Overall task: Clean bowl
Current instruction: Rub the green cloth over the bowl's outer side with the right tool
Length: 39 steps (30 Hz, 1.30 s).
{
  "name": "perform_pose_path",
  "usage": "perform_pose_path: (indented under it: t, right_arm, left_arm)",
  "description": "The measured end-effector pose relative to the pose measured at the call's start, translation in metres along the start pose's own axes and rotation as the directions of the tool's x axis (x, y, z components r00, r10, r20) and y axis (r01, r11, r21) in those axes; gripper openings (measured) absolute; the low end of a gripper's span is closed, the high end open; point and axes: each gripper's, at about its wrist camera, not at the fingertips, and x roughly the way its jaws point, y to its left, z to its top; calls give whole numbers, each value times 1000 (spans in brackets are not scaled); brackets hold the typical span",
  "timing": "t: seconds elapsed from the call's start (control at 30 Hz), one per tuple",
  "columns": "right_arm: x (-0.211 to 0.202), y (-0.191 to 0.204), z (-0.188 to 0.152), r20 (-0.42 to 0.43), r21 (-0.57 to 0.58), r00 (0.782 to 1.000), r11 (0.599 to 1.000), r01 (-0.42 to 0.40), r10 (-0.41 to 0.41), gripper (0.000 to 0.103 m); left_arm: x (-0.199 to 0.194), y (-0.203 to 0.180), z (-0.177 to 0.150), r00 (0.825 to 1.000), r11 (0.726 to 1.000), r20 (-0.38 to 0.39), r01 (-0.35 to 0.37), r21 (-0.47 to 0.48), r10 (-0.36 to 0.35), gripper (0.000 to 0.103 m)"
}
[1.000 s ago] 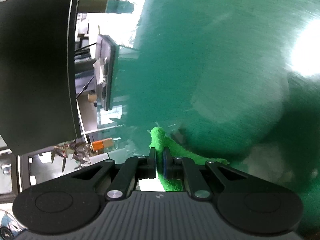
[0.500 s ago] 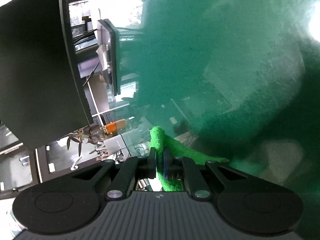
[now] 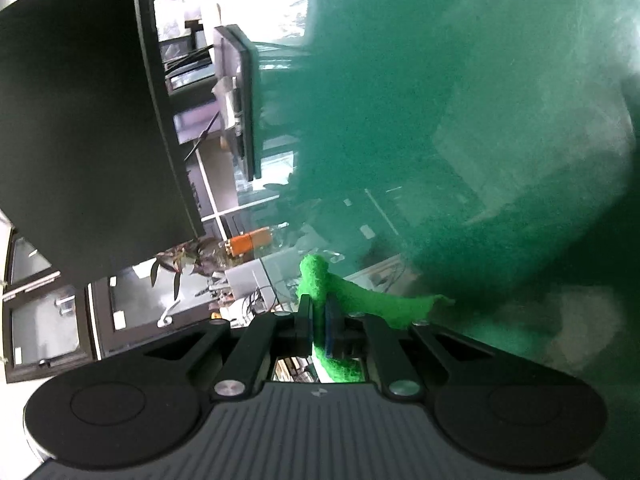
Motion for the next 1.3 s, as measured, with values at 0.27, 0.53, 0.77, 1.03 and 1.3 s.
perform_pose_path:
  t: [0.27, 0.53, 0.77, 1.03, 1.3]
  right_arm:
    - [-13, -1, -11, 63, -19, 998, 1000, -15, 17, 6]
    - [-1, -6, -33, 238, 43, 971, 999, 24, -34, 6]
    - [-31, -11, -64, 341, 47, 937, 997, 67, -79, 6]
    - [4, 8, -25, 170, -53, 981, 993, 105, -95, 6]
    - [-22, -5, -6, 31, -23, 994, 994, 107, -106, 7]
  left_arm:
    - [6, 19, 1, 993, 991, -4, 117, 66, -117, 57]
    - [9, 28, 1, 976, 961, 1, 214, 173, -218, 57]
    - [9, 28, -5, 966, 939, 18, 247, 240, -259, 61]
    - [5, 22, -8, 982, 975, 24, 185, 121, -189, 61]
    - [1, 18, -10, 993, 993, 14, 118, 14, -118, 61]
